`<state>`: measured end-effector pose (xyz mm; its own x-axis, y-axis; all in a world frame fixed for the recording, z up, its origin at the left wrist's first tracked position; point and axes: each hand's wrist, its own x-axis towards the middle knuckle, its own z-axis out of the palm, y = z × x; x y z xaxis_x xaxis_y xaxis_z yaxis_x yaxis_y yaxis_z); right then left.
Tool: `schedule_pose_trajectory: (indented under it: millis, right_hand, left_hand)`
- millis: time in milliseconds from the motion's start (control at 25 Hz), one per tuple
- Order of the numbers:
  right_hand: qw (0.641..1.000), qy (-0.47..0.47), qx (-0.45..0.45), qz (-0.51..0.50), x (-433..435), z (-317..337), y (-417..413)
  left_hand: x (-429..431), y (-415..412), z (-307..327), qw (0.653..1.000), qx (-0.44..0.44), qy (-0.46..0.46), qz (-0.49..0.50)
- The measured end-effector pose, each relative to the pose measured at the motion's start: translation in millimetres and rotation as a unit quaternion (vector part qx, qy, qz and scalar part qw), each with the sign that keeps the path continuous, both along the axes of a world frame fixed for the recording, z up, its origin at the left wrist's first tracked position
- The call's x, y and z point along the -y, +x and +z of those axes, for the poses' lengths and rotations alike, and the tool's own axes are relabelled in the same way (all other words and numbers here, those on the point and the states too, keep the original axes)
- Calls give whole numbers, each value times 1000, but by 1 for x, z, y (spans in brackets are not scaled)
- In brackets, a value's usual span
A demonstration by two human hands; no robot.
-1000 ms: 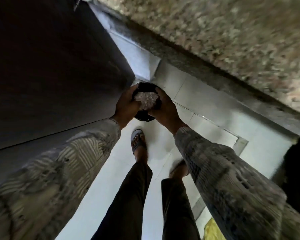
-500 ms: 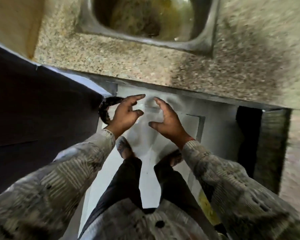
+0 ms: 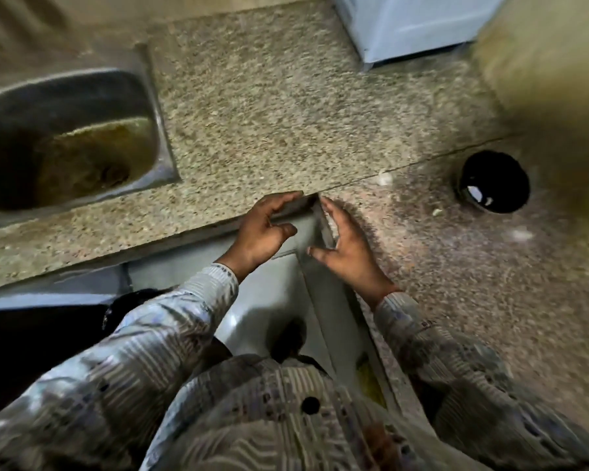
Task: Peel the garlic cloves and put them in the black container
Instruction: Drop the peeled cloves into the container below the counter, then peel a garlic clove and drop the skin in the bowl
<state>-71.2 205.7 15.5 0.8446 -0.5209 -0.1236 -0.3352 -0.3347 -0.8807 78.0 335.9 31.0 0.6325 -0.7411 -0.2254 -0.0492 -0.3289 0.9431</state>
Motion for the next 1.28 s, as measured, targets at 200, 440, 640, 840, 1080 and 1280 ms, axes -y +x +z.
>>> schedule_pose_trajectory:
  millis: [200,440,640,840,1080,1280]
  right_hand:
    - [989,-36,-20,-141,60,15,-57]
    - [955,-42,-88,-281,105,-5,-93]
    - [893,-20,-202,-401,149,-26,-89]
    - [835,-5,-267,-482,201,-35,-59]
    - [789,96,-285,-536,218,-42,-52]
    - [657,317,102,-677,221,9,-46]
  left_hand:
    - [86,-32,3,992,18,-22,-123]
    - [169,-42,-2,965,42,35,-258]
    - [229,-34,-23,940,86,91,-318]
    - [272,-11,-34,885,275,87,-365]
    - [312,17,-31,835,337,50,-432]
    - [334,15,-35,678,430,84,-591]
